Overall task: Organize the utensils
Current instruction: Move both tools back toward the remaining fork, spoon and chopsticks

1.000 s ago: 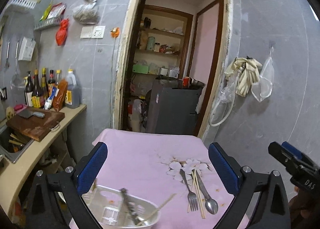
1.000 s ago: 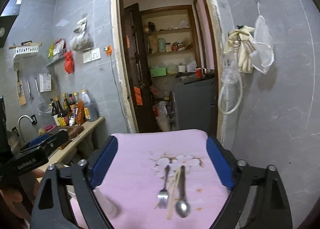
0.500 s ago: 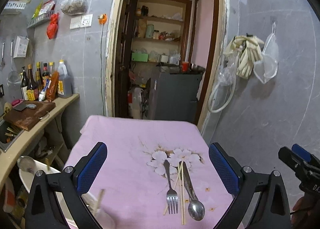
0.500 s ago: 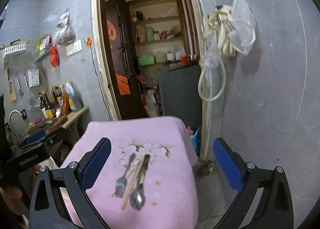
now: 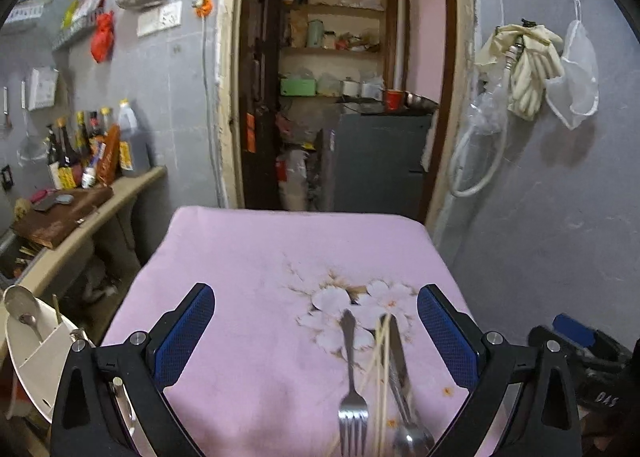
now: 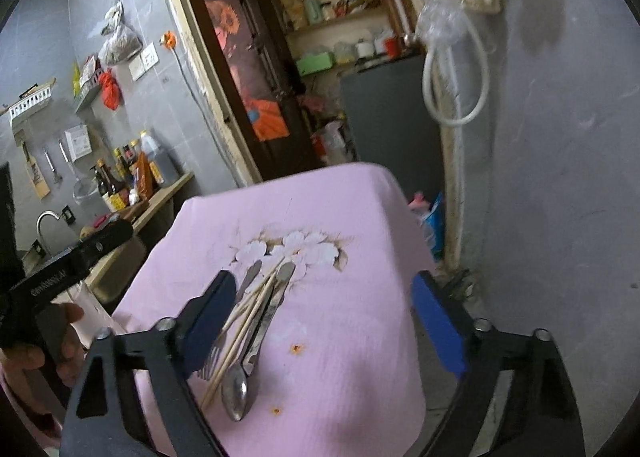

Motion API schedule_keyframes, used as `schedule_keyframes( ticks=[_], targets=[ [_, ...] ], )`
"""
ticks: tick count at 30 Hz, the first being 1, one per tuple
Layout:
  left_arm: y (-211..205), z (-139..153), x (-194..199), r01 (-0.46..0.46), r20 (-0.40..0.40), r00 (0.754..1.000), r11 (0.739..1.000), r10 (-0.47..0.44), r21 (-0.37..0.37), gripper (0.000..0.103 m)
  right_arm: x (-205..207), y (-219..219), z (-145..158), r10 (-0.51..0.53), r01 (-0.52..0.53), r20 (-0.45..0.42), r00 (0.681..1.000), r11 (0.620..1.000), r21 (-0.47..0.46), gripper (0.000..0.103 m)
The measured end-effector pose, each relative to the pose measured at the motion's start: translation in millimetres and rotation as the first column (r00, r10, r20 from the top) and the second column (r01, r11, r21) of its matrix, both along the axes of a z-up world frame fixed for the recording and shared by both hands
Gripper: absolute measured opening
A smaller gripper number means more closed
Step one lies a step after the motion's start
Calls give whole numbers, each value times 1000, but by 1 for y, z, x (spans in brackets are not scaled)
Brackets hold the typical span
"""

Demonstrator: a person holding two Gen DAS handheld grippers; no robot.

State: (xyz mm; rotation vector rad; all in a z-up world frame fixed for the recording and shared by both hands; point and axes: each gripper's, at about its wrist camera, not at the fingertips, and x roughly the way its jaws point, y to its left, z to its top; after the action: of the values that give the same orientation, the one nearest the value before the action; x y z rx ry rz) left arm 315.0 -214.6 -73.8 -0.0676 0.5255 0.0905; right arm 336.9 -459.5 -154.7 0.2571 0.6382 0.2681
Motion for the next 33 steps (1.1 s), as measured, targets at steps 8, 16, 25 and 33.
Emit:
schedule_keyframes(
  ticks=[8,16,25,33],
  targets=[
    [-7,8,-4,-45,46,998,997,42,69,102,19,10,-21,56,-55,-17,998,998,37,82],
    [-23,25,6,-2,74,997,998,-3,69,102,23,1,-18,55,-54,-7,998,997,49,82],
    [-35,7,35,80,-9,997,997,-80,19,92,36,-12,-26,38,-35,-43,998,997,69,71],
    [-21,-41,65,85,-211,972,992,-102,-90,64,46,-6,-45,57,-48,-105,993,995,86,53]
  ],
)
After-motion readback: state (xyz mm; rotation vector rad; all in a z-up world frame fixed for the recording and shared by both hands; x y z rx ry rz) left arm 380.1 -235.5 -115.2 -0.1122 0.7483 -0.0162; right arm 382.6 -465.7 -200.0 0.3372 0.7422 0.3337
